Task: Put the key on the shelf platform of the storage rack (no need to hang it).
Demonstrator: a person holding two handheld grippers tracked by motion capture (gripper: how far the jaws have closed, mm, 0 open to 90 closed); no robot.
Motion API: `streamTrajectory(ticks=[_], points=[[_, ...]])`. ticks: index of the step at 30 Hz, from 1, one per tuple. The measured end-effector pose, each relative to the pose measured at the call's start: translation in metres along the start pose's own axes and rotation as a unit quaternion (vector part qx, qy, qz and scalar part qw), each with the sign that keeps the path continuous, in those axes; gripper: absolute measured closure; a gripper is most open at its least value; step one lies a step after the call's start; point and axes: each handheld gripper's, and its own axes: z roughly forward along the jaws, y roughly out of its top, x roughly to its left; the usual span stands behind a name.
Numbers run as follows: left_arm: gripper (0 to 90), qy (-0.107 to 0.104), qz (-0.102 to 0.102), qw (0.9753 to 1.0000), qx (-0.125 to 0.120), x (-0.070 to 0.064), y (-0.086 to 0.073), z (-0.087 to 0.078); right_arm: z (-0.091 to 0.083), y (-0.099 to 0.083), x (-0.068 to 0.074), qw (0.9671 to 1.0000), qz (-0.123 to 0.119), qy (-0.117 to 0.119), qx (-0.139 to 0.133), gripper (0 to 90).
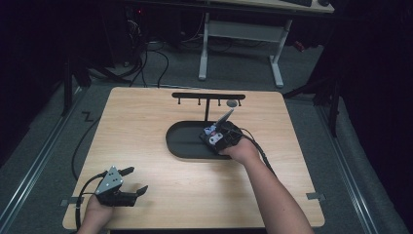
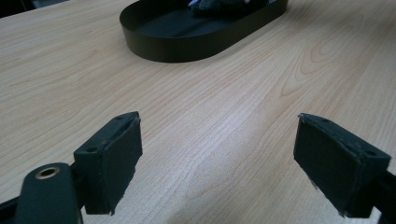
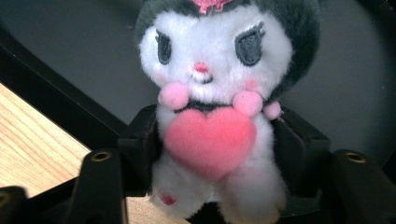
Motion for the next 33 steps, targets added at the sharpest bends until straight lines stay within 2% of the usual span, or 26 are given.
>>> streamTrajectory(ticks=[3,5,8,10,12,13,19,24,25,27,30,33], points=[[16.1,0.0,0.0,1.0,0.0,0.0,0.0,0.0,-0.001,0.001,0.0,1.0,-0.003,-0.008,-0.005,25.0],[16.1,0.0,0.0,1.0,0.0,0.0,0.0,0.0,-0.003,0.001,0.001,0.9999,0.005,-0.008,-0.009,21.1],[16.1,0.001,0.0,1.0,-0.001,0.0,0.0,0.0,-0.008,0.0,0.001,0.9997,-0.003,-0.015,-0.016,16.7],[16.0,0.0,-0.001,1.0,-0.001,0.0,0.0,0.0,-0.012,-0.001,0.001,0.9995,-0.002,-0.021,-0.024,16.1],[16.1,-0.001,-0.001,1.0,-0.003,0.0,0.001,0.0,-0.015,-0.003,0.003,0.9993,0.013,-0.022,-0.027,15.8],[16.1,-0.001,-0.001,1.0,-0.003,0.0,0.001,0.0,-0.017,-0.004,0.002,0.999,-0.002,-0.029,-0.033,15.7],[16.1,-0.003,0.002,1.0,0.002,-0.002,0.0,0.001,-0.029,-0.006,0.006,0.9987,0.0,-0.022,-0.047,15.7],[16.1,-0.002,0.001,1.0,0.003,-0.002,0.0,0.001,-0.035,-0.012,0.008,0.9979,-0.011,-0.023,-0.059,16.0],[16.1,-0.002,0.001,1.0,0.003,-0.002,0.0,0.001,-0.037,-0.014,0.008,0.9972,-0.014,-0.024,-0.069,15.8],[16.1,-0.003,0.001,1.0,0.004,-0.002,0.0,0.001,-0.038,-0.017,0.008,0.9971,-0.011,-0.017,-0.074,14.6],[16.1,-0.004,0.002,1.0,0.006,-0.002,0.0,0.001,-0.039,-0.021,0.011,0.9969,-0.018,-0.021,-0.074,13.9],[16.1,-0.003,0.002,1.0,0.006,-0.002,0.0,0.001,-0.039,-0.027,0.012,0.9959,-0.02,-0.015,-0.087,14.0]])
